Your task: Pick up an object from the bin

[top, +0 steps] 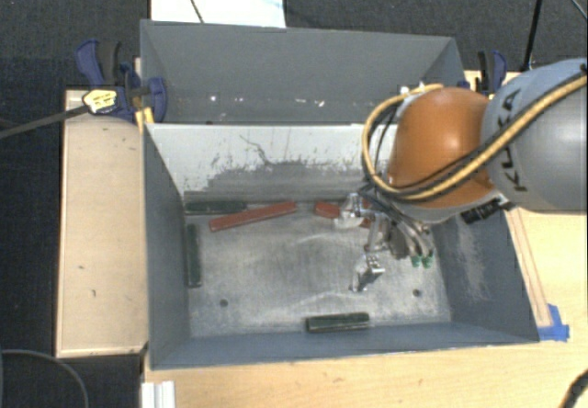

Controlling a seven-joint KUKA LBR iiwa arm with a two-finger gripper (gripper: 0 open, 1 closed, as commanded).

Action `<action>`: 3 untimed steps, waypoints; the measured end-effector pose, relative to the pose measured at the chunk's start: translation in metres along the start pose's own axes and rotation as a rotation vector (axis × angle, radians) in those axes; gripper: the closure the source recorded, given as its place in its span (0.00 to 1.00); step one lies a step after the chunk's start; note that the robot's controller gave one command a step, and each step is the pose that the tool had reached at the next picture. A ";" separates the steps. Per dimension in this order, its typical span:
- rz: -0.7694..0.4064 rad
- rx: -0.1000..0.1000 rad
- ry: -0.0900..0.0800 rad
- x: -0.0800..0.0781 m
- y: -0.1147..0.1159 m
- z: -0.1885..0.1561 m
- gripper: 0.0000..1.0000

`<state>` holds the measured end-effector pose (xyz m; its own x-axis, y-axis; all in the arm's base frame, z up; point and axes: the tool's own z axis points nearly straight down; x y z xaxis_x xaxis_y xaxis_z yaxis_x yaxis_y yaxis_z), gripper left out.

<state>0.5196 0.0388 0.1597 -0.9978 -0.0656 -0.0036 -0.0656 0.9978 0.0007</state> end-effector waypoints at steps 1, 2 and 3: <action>-0.072 0.000 0.003 0.032 -0.003 0.009 0.00; -0.053 0.000 0.000 0.035 -0.008 0.047 0.00; -0.240 0.000 -0.009 0.038 -0.011 0.085 1.00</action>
Offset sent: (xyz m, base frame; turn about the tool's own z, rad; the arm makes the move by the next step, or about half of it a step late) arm -0.0366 -0.0128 -0.0545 -0.0467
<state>0.4827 0.0250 0.0744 -0.9535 -0.3012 -0.0129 -0.3012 0.9535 -0.0012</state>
